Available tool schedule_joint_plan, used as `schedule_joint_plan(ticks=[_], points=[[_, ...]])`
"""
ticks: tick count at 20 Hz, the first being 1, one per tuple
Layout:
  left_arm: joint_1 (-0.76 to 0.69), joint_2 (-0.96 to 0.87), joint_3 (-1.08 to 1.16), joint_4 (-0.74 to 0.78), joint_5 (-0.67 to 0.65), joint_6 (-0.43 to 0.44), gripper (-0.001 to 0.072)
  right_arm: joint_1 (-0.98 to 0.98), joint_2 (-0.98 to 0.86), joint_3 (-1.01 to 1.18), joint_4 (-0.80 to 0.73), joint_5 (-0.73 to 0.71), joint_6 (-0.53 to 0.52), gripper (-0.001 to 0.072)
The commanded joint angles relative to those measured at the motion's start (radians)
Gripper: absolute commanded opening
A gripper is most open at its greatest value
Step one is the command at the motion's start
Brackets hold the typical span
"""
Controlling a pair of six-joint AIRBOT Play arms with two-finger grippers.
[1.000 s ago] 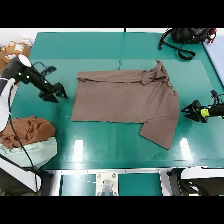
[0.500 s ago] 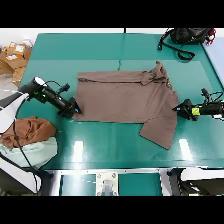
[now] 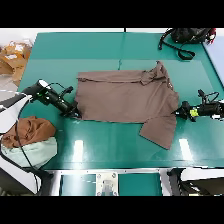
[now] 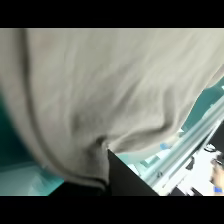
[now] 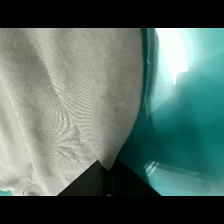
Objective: Fold the shirts.
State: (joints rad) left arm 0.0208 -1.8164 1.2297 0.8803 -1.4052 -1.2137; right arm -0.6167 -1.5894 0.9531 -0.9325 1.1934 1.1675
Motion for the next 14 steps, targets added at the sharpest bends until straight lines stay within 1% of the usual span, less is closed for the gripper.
schedule_joint_plan(ticks=[1, 4, 6, 9, 11, 14], points=[[0.002, 0.019, 0.079, -0.004, -0.02, -0.019, 0.0022, 0.002, 0.023, 0.061, 0.048, 0.056, 0.0, 0.0017], [0.002, 0.123, 0.186, 0.002, -0.022, -0.043, 0.0021, 0.003, 0.11, 0.218, 0.112, 0.127, 0.02, 0.0016], [0.002, 0.22, 0.281, -0.002, -0.044, -0.046, 0.0021, 0.005, 0.207, 0.328, 0.18, 0.132, 0.042, 0.0016], [0.002, 0.411, 0.457, -0.001, -0.042, -0.069, 0.0022, 0.005, 0.378, 0.491, 0.285, 0.121, 0.074, 0.0016], [0.002, 0.54, 0.583, 0.0, -0.009, -0.068, 0.0022, 0.0, 0.516, 0.594, 0.315, 0.055, 0.098, 0.0016], [0.002, 0.731, 0.757, 0.003, 0.11, -0.067, 0.0022, -0.003, 0.71, 0.703, 0.315, -0.08, 0.139, 0.0015]])
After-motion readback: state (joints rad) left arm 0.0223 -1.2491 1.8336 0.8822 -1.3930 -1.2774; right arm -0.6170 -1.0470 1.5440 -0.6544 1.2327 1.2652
